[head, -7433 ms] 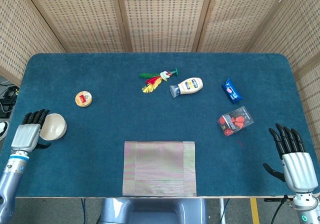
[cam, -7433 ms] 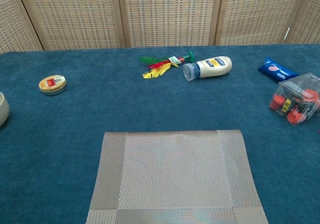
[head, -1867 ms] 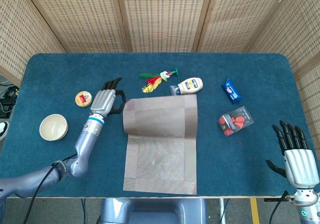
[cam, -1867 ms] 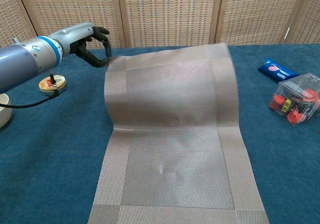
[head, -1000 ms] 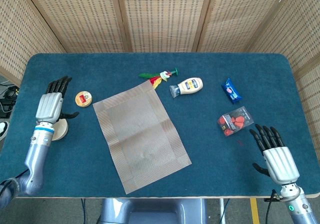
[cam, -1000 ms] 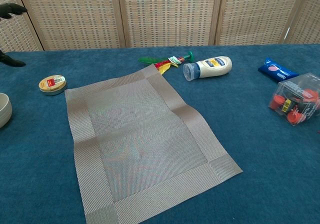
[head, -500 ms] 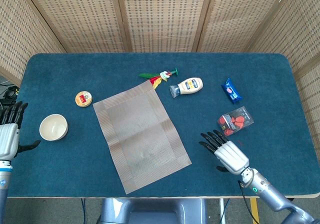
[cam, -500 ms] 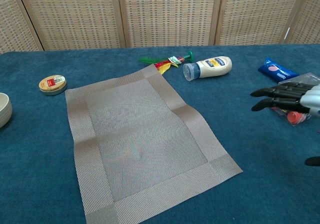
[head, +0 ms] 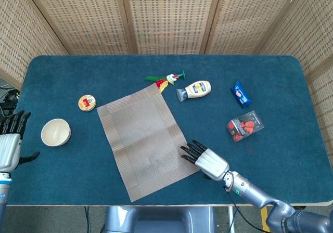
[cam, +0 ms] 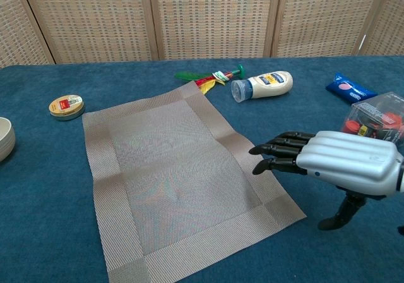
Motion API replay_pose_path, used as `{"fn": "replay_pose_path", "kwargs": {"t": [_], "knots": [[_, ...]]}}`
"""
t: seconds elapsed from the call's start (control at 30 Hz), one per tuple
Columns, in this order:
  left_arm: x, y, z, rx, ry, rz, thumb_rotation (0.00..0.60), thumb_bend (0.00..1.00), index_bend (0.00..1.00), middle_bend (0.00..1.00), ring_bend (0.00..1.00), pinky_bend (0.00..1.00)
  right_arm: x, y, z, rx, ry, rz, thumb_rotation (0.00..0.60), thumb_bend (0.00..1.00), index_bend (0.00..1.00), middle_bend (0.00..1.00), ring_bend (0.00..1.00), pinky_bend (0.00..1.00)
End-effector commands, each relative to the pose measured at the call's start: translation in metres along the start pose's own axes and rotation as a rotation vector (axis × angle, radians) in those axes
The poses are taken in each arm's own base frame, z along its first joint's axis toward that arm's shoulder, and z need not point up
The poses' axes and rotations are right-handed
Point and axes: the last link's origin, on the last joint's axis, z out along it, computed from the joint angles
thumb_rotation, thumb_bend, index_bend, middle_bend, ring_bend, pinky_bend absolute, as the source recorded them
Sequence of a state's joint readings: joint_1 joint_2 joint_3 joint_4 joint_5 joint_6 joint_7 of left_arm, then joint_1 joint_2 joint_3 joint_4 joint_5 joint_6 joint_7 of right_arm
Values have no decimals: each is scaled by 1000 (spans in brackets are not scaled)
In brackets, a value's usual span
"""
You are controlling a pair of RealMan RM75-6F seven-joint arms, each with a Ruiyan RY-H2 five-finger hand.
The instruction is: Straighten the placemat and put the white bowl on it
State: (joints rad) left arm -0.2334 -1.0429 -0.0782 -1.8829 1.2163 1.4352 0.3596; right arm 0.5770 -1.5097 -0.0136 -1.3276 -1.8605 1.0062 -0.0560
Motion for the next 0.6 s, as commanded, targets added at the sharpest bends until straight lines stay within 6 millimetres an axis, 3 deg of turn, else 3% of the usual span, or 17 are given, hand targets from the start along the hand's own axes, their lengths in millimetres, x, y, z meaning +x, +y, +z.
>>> {"fn": "replay_pose_path", "kwargs": {"t": [0.03,0.6], "knots": [[-1,1,2,-6,-3,5,600,0,0,0,0,0,0,-6,11,11,-6,-11,600,0,178,0,0,0],[-2,2,2,-28,-13,-4,600,0,0,0,0,0,-10,-15,33,-5,-31,-5,600,0,182,0,0,0]]}}
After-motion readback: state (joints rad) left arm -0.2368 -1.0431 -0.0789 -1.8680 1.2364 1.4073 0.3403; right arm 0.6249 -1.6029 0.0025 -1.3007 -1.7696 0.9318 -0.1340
